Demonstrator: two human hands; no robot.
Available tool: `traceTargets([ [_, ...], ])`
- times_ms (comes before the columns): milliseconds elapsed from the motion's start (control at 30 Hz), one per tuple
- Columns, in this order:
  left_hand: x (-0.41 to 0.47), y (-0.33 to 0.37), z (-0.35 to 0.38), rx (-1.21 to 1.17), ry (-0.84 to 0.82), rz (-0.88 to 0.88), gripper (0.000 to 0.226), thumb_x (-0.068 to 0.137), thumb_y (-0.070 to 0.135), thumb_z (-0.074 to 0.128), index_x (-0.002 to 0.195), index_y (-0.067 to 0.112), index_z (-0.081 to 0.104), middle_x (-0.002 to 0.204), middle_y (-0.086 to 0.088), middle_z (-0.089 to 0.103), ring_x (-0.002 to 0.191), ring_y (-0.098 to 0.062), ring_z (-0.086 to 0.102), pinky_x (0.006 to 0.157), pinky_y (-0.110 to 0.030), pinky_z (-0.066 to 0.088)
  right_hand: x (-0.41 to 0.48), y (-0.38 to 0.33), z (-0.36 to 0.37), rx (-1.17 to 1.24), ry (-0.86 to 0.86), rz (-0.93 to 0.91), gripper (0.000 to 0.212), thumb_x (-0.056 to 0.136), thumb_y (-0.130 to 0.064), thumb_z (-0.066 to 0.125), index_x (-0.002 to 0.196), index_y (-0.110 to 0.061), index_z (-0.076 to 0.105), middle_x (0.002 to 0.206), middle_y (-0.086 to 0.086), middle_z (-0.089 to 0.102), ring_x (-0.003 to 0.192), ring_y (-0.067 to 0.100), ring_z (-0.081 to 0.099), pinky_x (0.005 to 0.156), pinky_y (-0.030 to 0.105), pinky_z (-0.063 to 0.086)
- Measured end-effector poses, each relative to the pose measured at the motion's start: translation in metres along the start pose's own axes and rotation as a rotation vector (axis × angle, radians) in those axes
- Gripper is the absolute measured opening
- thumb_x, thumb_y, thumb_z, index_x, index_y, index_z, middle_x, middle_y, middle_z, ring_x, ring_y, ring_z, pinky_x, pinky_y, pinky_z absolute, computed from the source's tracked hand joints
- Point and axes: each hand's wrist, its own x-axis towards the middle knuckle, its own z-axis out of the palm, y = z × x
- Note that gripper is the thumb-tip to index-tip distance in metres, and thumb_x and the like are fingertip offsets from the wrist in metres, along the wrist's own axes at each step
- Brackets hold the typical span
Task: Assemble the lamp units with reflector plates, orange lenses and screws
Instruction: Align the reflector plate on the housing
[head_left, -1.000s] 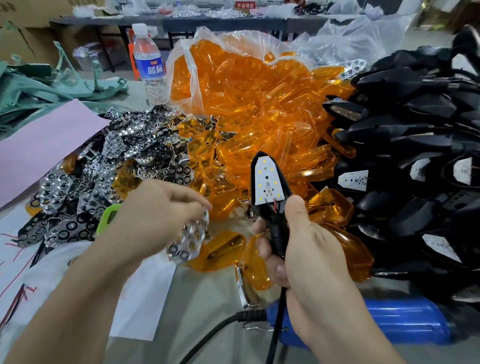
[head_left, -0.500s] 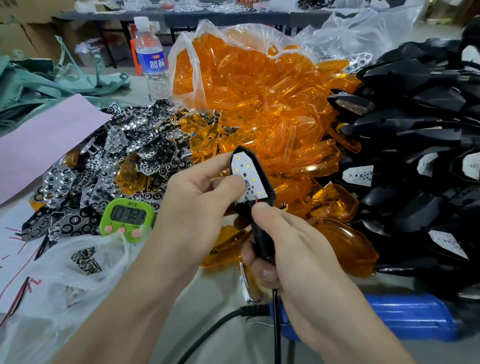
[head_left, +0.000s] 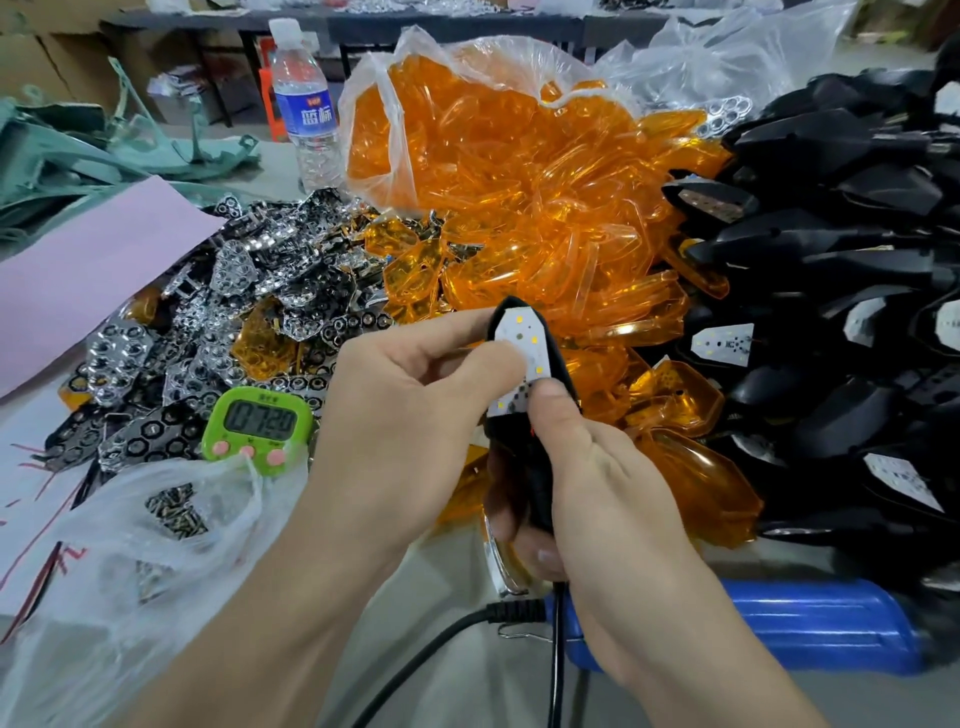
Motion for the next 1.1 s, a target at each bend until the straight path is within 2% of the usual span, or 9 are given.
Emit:
traceTargets([
  [67, 0.0, -0.003, 0.003, 0.013, 0.063, 0.006, 0.017, 0.089, 0.016, 0.063, 0.083, 0.011, 0.078, 0.07, -0.027, 0.063, 0.05, -0.043, 0.048, 0.039, -0.048, 0.045, 0.002, 0.013, -0.007, -0.054, -0.011, -0.04, 0.044, 0.099, -0.053, 0.048, 0.07, -0.025, 0.067, 0.057, 0.009, 0.061, 0.036, 0.007, 0.04, 0.04, 0.018, 0.031],
  [167, 0.003, -0.006, 0.003, 0.035, 0.184, 0.01, 0.017, 0.086, 0.019, 0.064, 0.083, 0.011, 0.078, 0.078, -0.033, 0.063, 0.057, -0.05, 0.051, 0.043, -0.054, 0.043, 0.012, 0.004, -0.007, 0.01, -0.161, 0.03, 0.023, 0.09, -0.022, 0.064, 0.071, -0.035, 0.07, 0.062, 0.006, 0.06, 0.042, 0.01, 0.04, 0.043, 0.021, 0.031],
  [233, 0.006, -0.006, 0.001, -0.033, 0.257, -0.011, 0.017, 0.088, 0.014, 0.065, 0.082, 0.012, 0.08, 0.07, -0.023, 0.068, 0.051, -0.033, 0.056, 0.044, -0.039, 0.046, 0.009, 0.006, -0.009, 0.048, -0.229, 0.051, 0.028, 0.078, -0.011, 0.06, 0.094, -0.029, 0.073, 0.069, 0.006, 0.061, 0.047, 0.014, 0.043, 0.044, 0.021, 0.034],
  [300, 0.01, -0.005, -0.004, -0.122, 0.335, -0.055, 0.024, 0.092, 0.006, 0.066, 0.078, 0.017, 0.083, 0.065, -0.006, 0.07, 0.049, -0.018, 0.06, 0.043, -0.025, 0.048, 0.009, 0.006, -0.01, 0.006, -0.205, 0.059, 0.032, 0.084, 0.0, 0.057, 0.108, -0.019, 0.069, 0.073, 0.006, 0.064, 0.049, 0.015, 0.044, 0.044, 0.021, 0.034],
  [400, 0.016, -0.003, -0.013, -0.172, 0.362, -0.106, 0.034, 0.094, 0.004, 0.065, 0.073, 0.023, 0.084, 0.068, -0.001, 0.073, 0.053, -0.014, 0.064, 0.045, -0.025, 0.053, 0.011, 0.007, -0.01, 0.008, -0.189, 0.093, 0.027, 0.096, 0.007, 0.05, 0.111, -0.01, 0.063, 0.068, 0.012, 0.062, 0.045, 0.013, 0.038, 0.044, 0.023, 0.026],
  [600, 0.022, -0.001, -0.027, -0.203, 0.386, -0.135, 0.035, 0.095, 0.005, 0.065, 0.07, 0.021, 0.083, 0.069, 0.0, 0.074, 0.057, -0.012, 0.066, 0.048, -0.022, 0.053, 0.007, 0.011, -0.006, -0.105, -0.211, 0.035, 0.025, 0.105, -0.009, 0.048, 0.103, -0.02, 0.07, 0.05, 0.0, 0.048, 0.04, 0.004, 0.036, 0.042, 0.012, 0.03],
  [867, 0.023, -0.005, -0.025, -0.218, 0.405, -0.148, 0.042, 0.096, 0.005, 0.065, 0.066, 0.027, 0.083, 0.072, -0.002, 0.077, 0.061, -0.014, 0.072, 0.053, -0.025, 0.057, 0.008, 0.008, -0.008, -0.057, -0.183, 0.139, 0.024, 0.105, -0.015, 0.051, 0.101, -0.011, 0.074, 0.045, 0.0, 0.037, 0.036, 0.009, 0.027, 0.037, 0.019, 0.02],
  [967, 0.024, -0.007, -0.028, -0.217, 0.421, -0.15, 0.037, 0.095, 0.005, 0.065, 0.067, 0.022, 0.083, 0.071, -0.001, 0.076, 0.063, -0.016, 0.071, 0.054, -0.026, 0.058, 0.007, 0.003, -0.014, -0.138, -0.255, 0.154, 0.033, 0.105, -0.023, 0.051, 0.09, -0.011, 0.078, 0.044, 0.004, 0.039, 0.038, 0.013, 0.025, 0.039, 0.021, 0.02],
  [1100, 0.031, -0.008, -0.041, -0.245, 0.485, -0.183, 0.039, 0.095, 0.009, 0.066, 0.064, 0.025, 0.082, 0.08, -0.006, 0.078, 0.076, -0.021, 0.076, 0.064, -0.029, 0.063, 0.005, -0.007, -0.025, -0.236, -0.394, 0.182, 0.045, 0.106, -0.035, 0.045, 0.09, -0.013, 0.082, 0.045, 0.006, 0.045, 0.042, 0.014, 0.033, 0.046, 0.024, 0.028],
])
